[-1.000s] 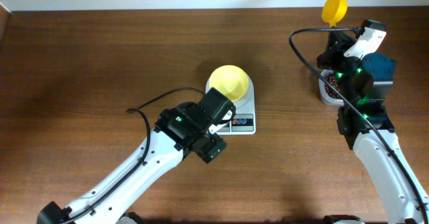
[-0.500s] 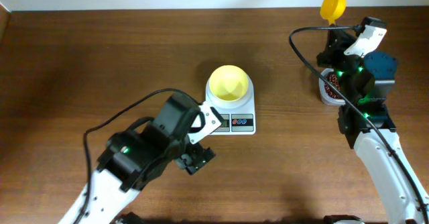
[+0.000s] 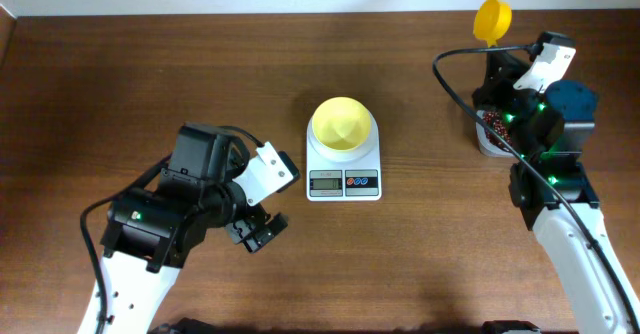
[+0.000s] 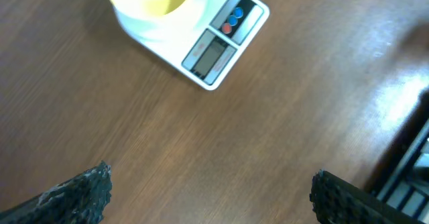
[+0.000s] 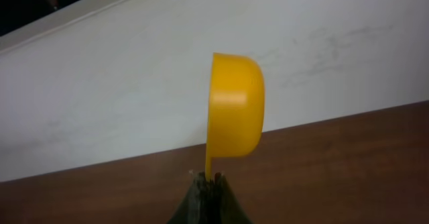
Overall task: Scoop item into bowl and weigh 50g on scale
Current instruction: 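Lift the left gripper off the scale and retract it, then lower the scoop into the red bean tub with the right gripper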
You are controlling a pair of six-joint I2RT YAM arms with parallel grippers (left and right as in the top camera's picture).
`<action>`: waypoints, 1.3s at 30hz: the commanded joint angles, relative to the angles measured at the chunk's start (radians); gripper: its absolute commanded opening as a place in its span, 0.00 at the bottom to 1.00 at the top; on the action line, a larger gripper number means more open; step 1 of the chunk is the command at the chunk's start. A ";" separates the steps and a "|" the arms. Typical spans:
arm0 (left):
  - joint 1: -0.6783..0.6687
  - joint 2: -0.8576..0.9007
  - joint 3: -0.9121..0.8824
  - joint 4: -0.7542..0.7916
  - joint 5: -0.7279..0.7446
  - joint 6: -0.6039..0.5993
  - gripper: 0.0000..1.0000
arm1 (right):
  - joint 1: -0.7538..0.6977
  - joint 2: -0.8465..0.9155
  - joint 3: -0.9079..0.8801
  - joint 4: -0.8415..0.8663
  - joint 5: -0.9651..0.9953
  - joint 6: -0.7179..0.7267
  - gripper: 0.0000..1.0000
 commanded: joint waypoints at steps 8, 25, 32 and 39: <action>0.007 0.052 0.017 -0.005 0.085 0.064 0.99 | -0.006 -0.047 0.023 -0.106 -0.095 -0.012 0.04; 0.007 0.052 0.017 0.059 0.084 0.044 0.99 | -0.026 -0.148 0.023 -0.327 -0.119 -0.013 0.04; 0.007 0.052 0.017 0.059 0.085 0.045 0.99 | -0.026 -0.166 0.023 -0.415 -0.178 -0.175 0.04; 0.007 0.052 0.017 0.058 0.085 0.045 0.99 | -0.026 -0.188 0.061 -0.557 -0.114 -0.265 0.04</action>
